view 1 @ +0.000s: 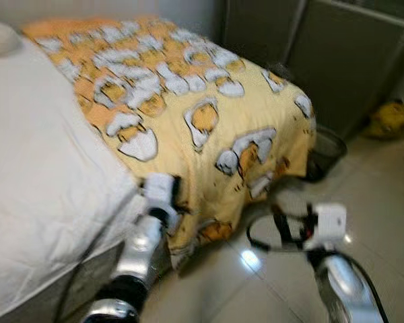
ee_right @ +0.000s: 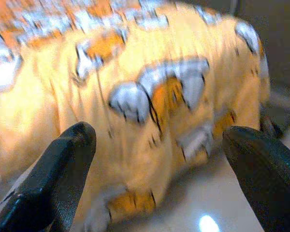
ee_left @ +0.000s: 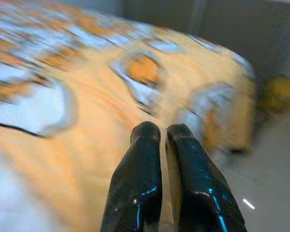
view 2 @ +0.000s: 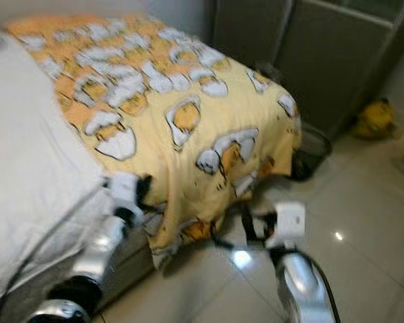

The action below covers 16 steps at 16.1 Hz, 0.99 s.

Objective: Clean up the room

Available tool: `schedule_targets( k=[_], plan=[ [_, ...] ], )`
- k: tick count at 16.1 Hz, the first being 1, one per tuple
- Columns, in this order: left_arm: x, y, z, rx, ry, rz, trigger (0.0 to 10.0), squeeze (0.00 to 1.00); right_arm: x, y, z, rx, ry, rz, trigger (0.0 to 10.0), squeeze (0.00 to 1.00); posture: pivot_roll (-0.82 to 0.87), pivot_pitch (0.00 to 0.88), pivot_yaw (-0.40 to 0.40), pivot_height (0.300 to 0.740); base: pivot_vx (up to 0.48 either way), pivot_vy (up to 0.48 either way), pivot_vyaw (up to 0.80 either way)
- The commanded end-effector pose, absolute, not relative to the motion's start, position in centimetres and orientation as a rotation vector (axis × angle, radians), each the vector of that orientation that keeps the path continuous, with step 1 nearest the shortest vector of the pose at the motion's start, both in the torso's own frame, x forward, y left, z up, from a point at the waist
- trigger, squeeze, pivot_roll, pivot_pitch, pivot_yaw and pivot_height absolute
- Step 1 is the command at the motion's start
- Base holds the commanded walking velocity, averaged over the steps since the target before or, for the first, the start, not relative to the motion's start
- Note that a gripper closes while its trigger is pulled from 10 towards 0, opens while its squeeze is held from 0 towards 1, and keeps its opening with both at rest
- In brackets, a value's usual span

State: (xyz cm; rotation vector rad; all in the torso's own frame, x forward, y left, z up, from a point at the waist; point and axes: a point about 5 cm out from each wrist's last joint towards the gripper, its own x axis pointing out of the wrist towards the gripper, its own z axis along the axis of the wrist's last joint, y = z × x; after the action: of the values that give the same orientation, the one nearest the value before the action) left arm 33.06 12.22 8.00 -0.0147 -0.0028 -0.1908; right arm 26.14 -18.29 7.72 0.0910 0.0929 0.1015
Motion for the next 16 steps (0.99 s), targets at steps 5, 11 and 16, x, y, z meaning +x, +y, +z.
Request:
schedule_targets(
  k=[5, 11, 16],
  plan=[
    [33.9, 14.8, 10.9, 0.071, -0.075, 0.009, 10.0, 0.0, 28.8, -18.2, 8.1, 0.137, 0.039, 0.072, 10.0, 0.0, 0.06, 0.0, -0.017, 0.74, 0.0, -0.48, 0.51],
    [33.0, 14.8, 9.9, 0.101, -0.01, 0.004, 10.0, 0.0, 28.1, -18.2, 6.9, 0.139, 0.062, 0.097, 10.0, 0.0, 0.06, 0.0, -0.021, 0.74, 0.0, -0.16, 0.46],
    [33.1, 14.7, 9.8, 0.085, 0.016, -0.019, 10.0, 0.0, 28.8, -17.7, 7.3, 0.125, 0.036, 0.123, 10.0, 0.0, 0.06, 0.0, -0.006, 0.74, 0.0, 0.0, 0.46]
  ],
)
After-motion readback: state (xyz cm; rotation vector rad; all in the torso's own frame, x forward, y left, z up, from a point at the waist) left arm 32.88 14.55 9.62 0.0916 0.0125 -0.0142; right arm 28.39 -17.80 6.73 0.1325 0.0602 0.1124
